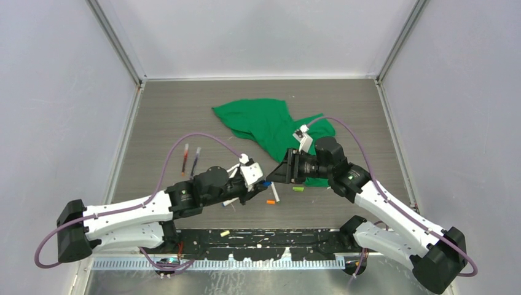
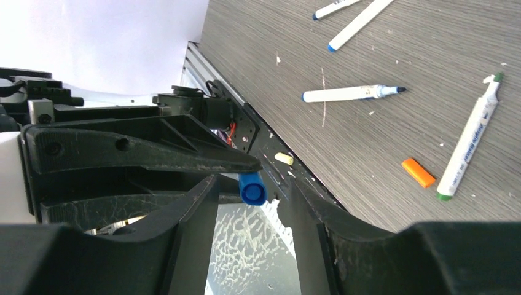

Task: Insert the pens into the pen caps
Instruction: Pick up the pen cap from the center of the board.

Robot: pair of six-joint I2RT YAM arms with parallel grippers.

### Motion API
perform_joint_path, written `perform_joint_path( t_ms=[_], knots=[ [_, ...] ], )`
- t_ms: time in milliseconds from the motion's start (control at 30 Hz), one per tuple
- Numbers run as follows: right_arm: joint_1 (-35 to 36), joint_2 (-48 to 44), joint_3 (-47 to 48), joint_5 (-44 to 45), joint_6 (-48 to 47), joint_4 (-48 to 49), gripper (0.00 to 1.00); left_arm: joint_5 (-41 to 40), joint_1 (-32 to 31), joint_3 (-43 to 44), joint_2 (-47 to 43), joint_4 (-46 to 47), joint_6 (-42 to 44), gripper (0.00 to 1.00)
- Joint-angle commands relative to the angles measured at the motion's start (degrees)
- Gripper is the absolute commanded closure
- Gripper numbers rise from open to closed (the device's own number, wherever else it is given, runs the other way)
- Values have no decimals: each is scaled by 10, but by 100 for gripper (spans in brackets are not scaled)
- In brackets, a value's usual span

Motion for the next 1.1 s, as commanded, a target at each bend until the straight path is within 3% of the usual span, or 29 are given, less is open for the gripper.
perform_joint_path(
  t_ms=[0,533,767,833,900,933,1067],
  knots=[
    [4,-2,8,-32,13,62,49,-13,-11,34,-11,34,7,86],
    [5,-10,-8,-40,2,42,66,-32,-19,35,6,37,11,87],
    [5,-14,-10,-35,2,42,82,-42,-20,34,6,34,10,87],
    [5,-20,-9,-23,2,42,83,-49,-19,34,5,24,4,74],
    [4,-28,-6,-8,-2,40,84,-64,-20,34,-2,-1,-19,43],
    [2,-32,-5,-1,-7,38,85,-72,-19,29,-10,-17,-34,34],
    [-29,-47,-12,1,-23,28,85,-110,-20,-10,-57,-113,-134,23]
  ],
)
